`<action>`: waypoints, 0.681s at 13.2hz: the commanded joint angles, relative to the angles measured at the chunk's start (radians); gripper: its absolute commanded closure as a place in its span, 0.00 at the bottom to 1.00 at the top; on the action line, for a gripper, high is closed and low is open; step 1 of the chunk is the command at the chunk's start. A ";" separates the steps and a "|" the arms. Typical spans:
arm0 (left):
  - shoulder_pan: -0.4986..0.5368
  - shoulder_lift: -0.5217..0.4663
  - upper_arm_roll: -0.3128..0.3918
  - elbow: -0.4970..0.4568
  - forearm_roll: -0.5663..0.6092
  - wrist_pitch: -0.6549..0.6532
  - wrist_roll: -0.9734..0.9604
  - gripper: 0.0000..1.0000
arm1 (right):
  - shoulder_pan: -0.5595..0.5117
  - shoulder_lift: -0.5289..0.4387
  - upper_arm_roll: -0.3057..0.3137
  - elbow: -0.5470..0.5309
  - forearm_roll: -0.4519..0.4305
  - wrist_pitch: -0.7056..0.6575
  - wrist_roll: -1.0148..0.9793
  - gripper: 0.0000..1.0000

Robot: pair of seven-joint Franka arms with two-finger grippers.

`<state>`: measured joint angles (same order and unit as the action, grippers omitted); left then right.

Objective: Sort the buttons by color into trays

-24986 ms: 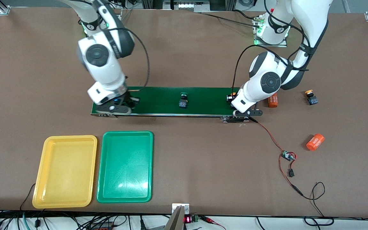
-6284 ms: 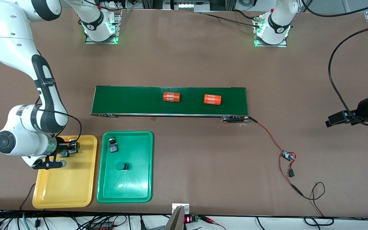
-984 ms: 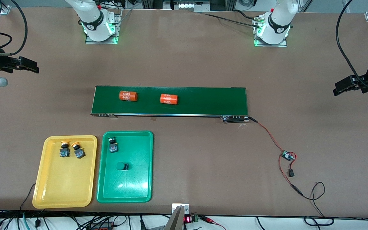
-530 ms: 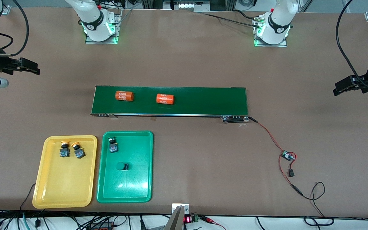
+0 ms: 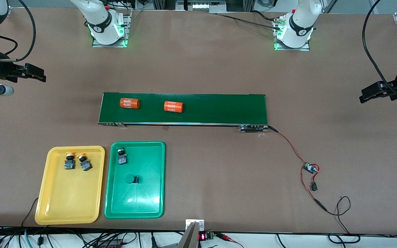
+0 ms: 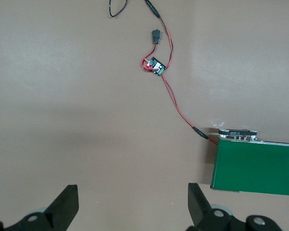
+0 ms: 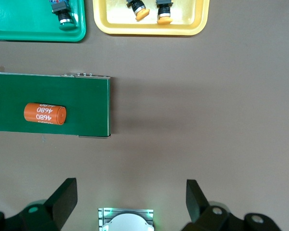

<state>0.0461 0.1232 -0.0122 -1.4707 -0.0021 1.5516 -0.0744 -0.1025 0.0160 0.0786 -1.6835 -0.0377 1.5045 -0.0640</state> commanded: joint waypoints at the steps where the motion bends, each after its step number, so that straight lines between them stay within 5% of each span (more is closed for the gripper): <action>1: 0.005 -0.033 -0.005 -0.034 0.007 0.010 0.004 0.00 | -0.005 -0.005 0.000 -0.002 -0.004 0.003 -0.011 0.00; 9: 0.005 -0.033 -0.005 -0.033 0.007 0.013 0.004 0.00 | -0.011 -0.005 -0.006 -0.002 0.005 0.010 -0.016 0.00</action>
<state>0.0461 0.1232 -0.0122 -1.4707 -0.0021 1.5516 -0.0744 -0.1061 0.0160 0.0727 -1.6835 -0.0377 1.5067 -0.0640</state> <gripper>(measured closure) 0.000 0.000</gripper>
